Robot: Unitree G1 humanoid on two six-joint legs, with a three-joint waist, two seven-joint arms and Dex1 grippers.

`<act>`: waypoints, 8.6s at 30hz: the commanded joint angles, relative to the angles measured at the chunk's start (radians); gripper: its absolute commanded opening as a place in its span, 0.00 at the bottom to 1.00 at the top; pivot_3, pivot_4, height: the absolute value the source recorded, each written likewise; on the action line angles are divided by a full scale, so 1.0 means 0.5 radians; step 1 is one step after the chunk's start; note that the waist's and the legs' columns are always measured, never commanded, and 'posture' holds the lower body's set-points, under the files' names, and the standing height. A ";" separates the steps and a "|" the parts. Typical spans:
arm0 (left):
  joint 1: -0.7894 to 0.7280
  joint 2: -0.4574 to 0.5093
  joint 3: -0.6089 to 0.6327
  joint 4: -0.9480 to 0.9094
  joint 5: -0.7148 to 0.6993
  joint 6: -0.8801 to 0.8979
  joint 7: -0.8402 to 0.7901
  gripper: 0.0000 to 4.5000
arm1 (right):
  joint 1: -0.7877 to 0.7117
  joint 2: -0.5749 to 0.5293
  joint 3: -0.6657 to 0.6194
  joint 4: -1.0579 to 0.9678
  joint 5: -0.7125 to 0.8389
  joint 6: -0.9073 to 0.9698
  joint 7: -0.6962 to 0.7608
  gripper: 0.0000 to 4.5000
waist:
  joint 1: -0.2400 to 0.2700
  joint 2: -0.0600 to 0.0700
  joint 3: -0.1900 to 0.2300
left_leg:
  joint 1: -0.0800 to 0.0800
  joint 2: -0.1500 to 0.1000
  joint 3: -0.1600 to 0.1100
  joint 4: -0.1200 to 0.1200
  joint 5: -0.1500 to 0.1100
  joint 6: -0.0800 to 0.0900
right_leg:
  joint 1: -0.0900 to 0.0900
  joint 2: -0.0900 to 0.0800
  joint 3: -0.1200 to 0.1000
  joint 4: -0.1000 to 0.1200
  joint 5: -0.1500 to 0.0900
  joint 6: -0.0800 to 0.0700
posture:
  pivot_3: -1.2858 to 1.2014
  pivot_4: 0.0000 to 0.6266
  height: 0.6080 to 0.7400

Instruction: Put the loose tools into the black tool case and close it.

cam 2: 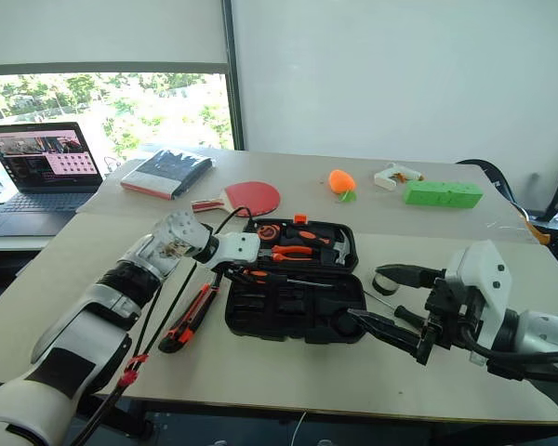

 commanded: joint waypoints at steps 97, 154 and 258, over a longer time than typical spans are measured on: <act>-0.348 -0.201 0.545 0.289 -0.278 0.197 -0.548 0.15 | 0.442 0.252 -0.113 0.165 -0.553 -0.098 -0.170 1.00 | -0.008 0.003 -0.002 | 0.009 -0.006 -0.010 0.004 -0.002 0.004 | 0.018 0.000 0.000 -0.001 -0.002 0.005 | 0.52 0.24 0.97; 0.343 0.888 0.653 -1.645 -1.387 1.308 -0.629 1.00 | -0.053 -0.461 0.594 1.579 -1.418 -0.452 0.974 0.22 | 0.003 0.023 -0.002 | 0.011 -0.033 -0.033 0.002 -0.005 0.013 | 0.027 -0.002 0.018 0.002 -0.020 0.018 | 0.52 0.24 0.97; 0.614 1.044 0.747 -1.775 -1.247 1.273 -0.542 1.00 | -1.774 0.741 1.763 1.791 -1.956 -0.377 0.919 0.01 | -0.081 0.025 0.001 | 0.010 -0.029 -0.034 0.004 -0.003 0.010 | 0.012 0.005 0.022 0.021 -0.018 0.009 | 0.52 0.24 0.97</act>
